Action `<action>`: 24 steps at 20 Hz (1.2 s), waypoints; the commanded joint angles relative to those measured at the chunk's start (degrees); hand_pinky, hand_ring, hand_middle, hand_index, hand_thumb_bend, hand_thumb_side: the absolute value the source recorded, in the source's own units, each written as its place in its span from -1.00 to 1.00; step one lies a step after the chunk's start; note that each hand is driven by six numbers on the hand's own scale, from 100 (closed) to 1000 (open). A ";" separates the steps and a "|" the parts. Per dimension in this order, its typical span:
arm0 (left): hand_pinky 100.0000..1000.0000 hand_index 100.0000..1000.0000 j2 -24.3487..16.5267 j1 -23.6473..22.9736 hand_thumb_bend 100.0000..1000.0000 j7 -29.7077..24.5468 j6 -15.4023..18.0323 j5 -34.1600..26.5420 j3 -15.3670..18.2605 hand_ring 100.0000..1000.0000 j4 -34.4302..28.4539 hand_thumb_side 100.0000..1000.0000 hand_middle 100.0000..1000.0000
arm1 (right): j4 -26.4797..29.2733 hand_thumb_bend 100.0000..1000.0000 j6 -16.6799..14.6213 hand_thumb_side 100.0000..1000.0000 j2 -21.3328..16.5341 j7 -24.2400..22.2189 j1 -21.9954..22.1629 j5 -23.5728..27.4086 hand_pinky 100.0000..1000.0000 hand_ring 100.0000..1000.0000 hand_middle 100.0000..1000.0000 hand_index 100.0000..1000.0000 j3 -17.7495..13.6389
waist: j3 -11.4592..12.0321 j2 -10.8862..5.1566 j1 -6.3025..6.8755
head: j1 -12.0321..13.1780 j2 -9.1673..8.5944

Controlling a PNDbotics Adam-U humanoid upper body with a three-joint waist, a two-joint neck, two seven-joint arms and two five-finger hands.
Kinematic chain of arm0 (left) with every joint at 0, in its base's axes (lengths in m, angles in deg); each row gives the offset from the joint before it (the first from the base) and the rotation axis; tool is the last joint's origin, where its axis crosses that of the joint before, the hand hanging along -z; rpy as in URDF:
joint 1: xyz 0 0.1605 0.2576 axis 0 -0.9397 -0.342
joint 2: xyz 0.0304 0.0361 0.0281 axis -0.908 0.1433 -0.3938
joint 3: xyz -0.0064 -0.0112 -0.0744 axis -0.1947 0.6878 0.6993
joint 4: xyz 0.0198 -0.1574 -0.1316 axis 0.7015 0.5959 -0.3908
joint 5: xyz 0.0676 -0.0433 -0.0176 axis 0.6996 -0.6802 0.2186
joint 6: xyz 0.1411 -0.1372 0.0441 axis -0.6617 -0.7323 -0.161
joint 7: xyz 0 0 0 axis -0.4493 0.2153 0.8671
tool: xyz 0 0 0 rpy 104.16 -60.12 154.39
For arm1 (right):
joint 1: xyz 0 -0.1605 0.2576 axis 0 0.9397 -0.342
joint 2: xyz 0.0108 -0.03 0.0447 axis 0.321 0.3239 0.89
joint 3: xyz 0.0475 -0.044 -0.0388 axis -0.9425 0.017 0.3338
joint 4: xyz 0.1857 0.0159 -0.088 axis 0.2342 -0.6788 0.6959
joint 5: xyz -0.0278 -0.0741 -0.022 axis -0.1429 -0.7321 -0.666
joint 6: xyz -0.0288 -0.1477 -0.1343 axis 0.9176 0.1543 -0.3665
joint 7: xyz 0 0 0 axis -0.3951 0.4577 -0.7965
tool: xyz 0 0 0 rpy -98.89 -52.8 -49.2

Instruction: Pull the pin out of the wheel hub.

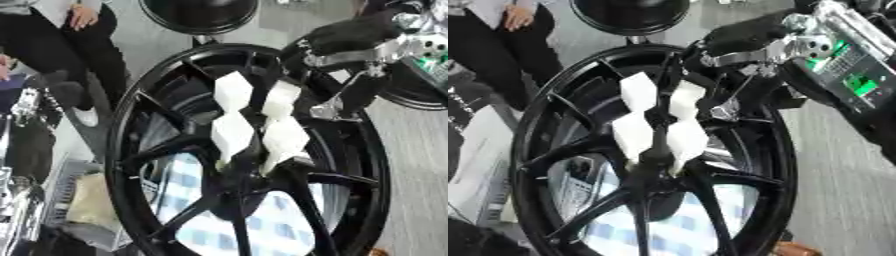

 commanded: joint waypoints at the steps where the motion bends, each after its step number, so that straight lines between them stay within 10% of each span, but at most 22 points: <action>1: 0.75 0.56 -0.85 0.45 -1.00 -0.18 0.06 -0.02 -0.17 0.51 -0.89 0.58 0.21 | -0.19 -0.38 -6.83 -0.50 -1.53 -6.25 -0.84 -0.84 0.83 0.78 0.69 0.72 -0.04 | -0.01 -0.71 0.35 | 0.01 -0.82; 24: 0.75 0.56 -1.17 0.86 -1.00 -0.37 -0.12 0.11 -0.02 0.50 -0.87 0.59 0.21 | -0.76 -0.24 -8.44 -0.56 -1.95 -6.25 -2.12 -2.99 0.84 0.79 0.75 0.76 -0.40 | 0.08 -0.09 -0.50 | 0.23 -1.52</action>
